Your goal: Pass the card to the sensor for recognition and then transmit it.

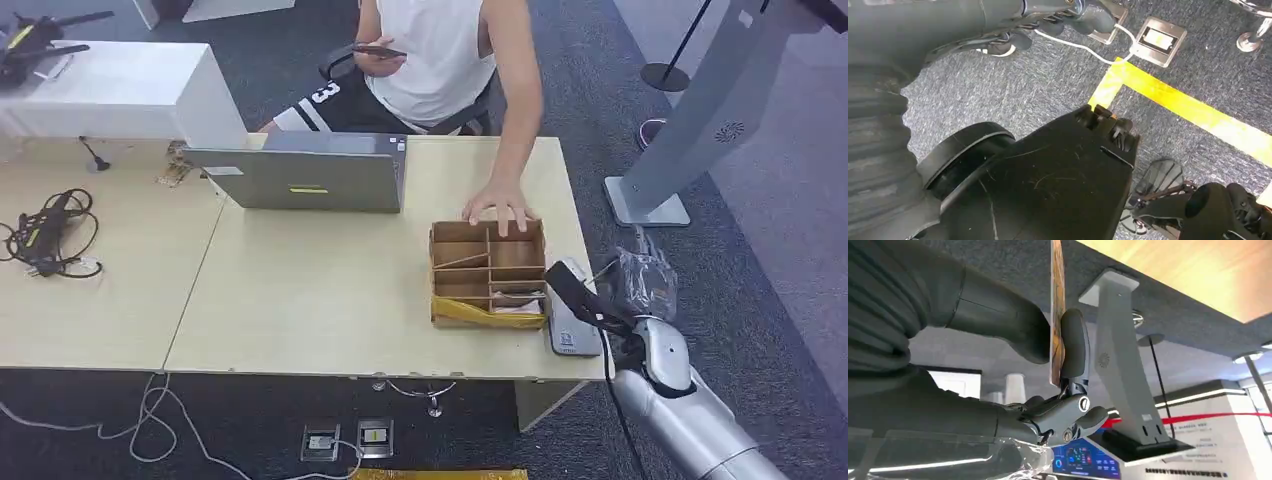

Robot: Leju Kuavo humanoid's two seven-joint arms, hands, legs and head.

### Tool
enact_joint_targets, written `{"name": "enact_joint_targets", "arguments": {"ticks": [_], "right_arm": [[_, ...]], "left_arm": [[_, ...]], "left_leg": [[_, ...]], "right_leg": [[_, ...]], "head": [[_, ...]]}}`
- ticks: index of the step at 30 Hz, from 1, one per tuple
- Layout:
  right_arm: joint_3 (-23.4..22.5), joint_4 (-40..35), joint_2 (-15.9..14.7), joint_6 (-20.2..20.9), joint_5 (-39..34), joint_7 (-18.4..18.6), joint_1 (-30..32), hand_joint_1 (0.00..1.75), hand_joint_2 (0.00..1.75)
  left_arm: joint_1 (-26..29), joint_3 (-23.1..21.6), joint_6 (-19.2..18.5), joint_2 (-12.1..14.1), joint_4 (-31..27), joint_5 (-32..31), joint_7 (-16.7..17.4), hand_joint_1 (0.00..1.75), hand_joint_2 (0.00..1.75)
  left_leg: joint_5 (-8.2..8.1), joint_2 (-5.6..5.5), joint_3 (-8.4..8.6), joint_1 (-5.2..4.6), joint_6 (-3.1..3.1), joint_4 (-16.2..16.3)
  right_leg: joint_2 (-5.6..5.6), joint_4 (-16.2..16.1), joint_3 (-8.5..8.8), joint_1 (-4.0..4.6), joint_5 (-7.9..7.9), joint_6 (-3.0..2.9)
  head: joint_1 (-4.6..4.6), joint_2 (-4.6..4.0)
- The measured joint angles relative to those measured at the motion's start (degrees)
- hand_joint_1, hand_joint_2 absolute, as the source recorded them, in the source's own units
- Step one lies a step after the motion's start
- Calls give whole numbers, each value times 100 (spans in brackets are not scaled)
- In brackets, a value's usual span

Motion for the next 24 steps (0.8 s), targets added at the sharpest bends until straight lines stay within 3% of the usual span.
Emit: {"name": "enact_joint_targets", "arguments": {"ticks": [14,24], "right_arm": [[-70,-267,-129,76,9,17,711,175,175],[-11,-649,-120,-116,149,-52,783,175,175]], "left_arm": [[-16,-2,0,-9,2,-39,0,0,175],[-21,-4,0,-20,2,-55,0,0,175]], "left_leg": [[0,1,1,1,0,-1],[0,0,0,0,0,0]], "right_leg": [[0,1,0,1,0,0],[0,1,1,1,0,0]], "head": [[2,0],[2,0]]}}
